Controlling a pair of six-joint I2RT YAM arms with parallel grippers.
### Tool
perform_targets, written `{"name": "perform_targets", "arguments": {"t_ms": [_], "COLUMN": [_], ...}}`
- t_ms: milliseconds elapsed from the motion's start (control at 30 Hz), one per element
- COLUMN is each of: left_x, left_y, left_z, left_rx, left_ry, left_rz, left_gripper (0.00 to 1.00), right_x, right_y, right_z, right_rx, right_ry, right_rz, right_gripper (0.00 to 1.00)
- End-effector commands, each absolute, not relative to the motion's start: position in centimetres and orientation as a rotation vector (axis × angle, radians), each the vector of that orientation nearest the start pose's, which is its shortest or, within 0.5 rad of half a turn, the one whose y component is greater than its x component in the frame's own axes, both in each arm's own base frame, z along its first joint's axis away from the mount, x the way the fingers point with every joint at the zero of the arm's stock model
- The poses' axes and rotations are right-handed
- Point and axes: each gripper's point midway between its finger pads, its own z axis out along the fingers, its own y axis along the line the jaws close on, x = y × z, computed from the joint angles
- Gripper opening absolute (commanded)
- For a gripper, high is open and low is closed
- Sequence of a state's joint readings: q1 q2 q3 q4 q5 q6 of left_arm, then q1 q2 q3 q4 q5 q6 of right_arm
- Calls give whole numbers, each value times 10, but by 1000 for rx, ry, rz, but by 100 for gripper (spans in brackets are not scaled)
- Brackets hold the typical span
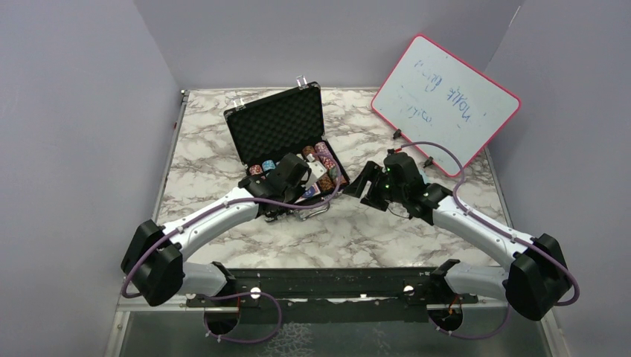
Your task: Pack up texas hold em set
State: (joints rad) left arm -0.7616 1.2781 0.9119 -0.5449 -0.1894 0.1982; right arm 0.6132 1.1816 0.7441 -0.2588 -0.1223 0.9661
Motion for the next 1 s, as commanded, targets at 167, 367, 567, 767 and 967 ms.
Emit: {"name": "perform_targets", "arguments": {"t_ms": [167,367,567,767,967], "left_x": [261,264,263,261,264], "left_y": [-176,-176,-177,-178,-175], "left_z": [103,99,91,87,89], "left_rx": [1155,1140,1155,1164,1138], "left_ry": [2274,2300,2334,2352,2356], "left_rz": [126,148,151,147,174], "left_gripper": [0,0,0,6,27], "right_x": [247,247,247,247,247], "right_y": [242,243,242,241,241], "right_z": [143,142,143,144,144], "right_rx": [320,307,306,302,296], "right_ry": [2395,2399,2394,2394,2392], "right_rz": [944,948,944,939,939], "right_gripper": [73,73,73,73,73]}}
